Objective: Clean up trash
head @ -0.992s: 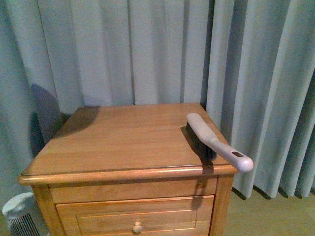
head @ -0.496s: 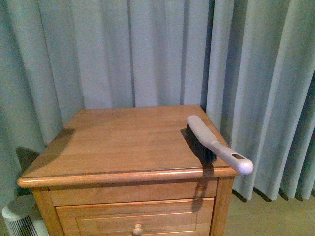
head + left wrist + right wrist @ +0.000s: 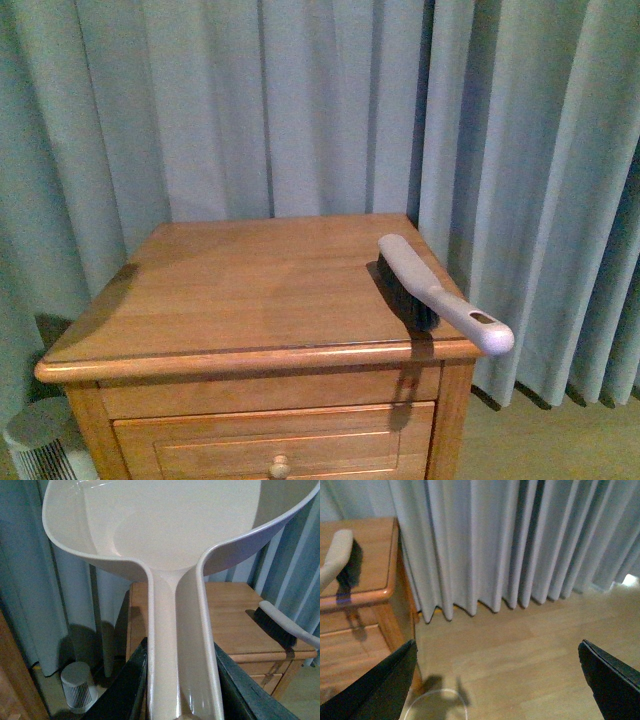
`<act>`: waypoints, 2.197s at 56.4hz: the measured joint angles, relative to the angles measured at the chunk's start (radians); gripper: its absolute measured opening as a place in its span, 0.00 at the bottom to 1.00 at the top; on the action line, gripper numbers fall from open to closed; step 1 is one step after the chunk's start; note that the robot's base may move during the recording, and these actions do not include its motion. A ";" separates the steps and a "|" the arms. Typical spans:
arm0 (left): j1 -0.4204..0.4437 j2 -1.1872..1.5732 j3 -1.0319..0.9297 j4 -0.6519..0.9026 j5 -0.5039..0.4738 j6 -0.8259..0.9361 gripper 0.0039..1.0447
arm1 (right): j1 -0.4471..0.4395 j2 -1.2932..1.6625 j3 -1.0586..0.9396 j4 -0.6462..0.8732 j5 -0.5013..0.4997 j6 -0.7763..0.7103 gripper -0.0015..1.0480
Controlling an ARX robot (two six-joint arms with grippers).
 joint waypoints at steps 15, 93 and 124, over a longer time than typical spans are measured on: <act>0.000 -0.001 0.000 0.000 0.000 0.000 0.27 | 0.190 0.478 0.423 -0.072 0.018 0.088 0.93; 0.000 -0.001 0.000 0.000 0.000 0.000 0.27 | 0.294 1.653 1.170 -0.237 -0.090 0.389 0.93; 0.000 -0.001 0.000 0.000 0.000 0.000 0.27 | 0.285 1.675 1.183 -0.213 -0.116 0.388 0.29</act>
